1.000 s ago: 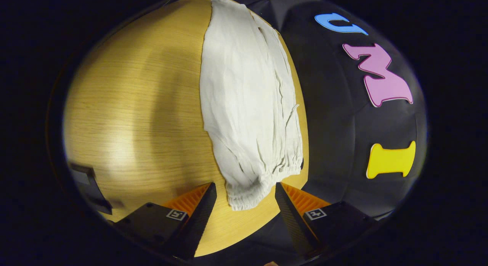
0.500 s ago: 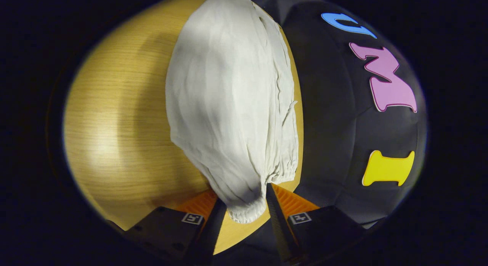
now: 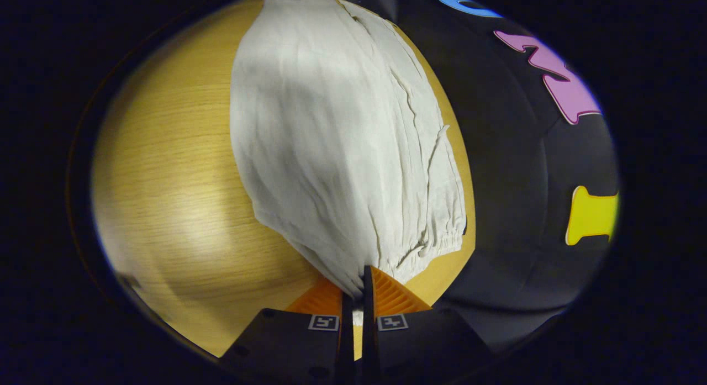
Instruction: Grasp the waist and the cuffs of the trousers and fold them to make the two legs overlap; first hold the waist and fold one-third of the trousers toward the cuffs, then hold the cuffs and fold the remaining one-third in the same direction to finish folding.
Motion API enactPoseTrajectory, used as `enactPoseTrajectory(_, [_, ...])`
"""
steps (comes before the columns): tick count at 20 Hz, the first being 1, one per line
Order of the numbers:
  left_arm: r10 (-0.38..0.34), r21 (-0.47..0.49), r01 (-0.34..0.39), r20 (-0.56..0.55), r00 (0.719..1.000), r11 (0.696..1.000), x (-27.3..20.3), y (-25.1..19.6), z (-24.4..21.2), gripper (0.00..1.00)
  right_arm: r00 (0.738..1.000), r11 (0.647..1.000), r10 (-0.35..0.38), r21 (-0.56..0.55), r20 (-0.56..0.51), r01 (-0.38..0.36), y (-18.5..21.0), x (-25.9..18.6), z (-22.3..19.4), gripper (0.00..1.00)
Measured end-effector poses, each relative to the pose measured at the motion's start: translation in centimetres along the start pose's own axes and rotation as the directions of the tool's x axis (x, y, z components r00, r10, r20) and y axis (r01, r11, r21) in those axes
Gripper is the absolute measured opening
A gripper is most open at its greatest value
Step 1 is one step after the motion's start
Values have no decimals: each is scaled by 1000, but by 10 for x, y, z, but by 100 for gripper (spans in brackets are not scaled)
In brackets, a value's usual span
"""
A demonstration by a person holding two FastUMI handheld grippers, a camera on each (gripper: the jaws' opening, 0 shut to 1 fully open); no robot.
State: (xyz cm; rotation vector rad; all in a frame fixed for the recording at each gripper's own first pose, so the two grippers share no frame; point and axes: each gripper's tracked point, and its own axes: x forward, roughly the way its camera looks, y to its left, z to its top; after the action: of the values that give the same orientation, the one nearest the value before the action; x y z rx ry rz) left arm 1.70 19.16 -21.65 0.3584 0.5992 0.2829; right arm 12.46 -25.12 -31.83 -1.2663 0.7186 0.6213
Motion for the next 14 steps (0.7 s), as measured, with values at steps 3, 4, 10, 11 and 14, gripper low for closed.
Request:
enactPoseTrajectory(3, [22, 193, -18, -16, 1000, 981, 15, 25, -24, 98, 997, 997, 76, -25, 3, -76, 0, 4, 1, 5])
enactPoseTrajectory(4, [18, 236, -12, -22, 1000, 972, 20, 30, -30, 98, 997, 996, 75, -37, 3, -75, 0, 4, 2, 5])
enactPoseTrajectory(10, [67, 521, -34, -43, 997, 853, 49, 71, -68, 98, 998, 995, 59, -85, -21, -60, 1, 3, 1, 5])
enactPoseTrajectory(11, [66, 542, -29, -50, 997, 840, 55, 75, -72, 98, 998, 994, 55, -88, -25, -57, 1, 3, 1, 5])
enactPoseTrajectory(14, [58, 675, -39, -5, 998, 737, 82, 84, -65, 98, 998, 992, 46, -120, -33, -49, 2, 3, 1, 5])
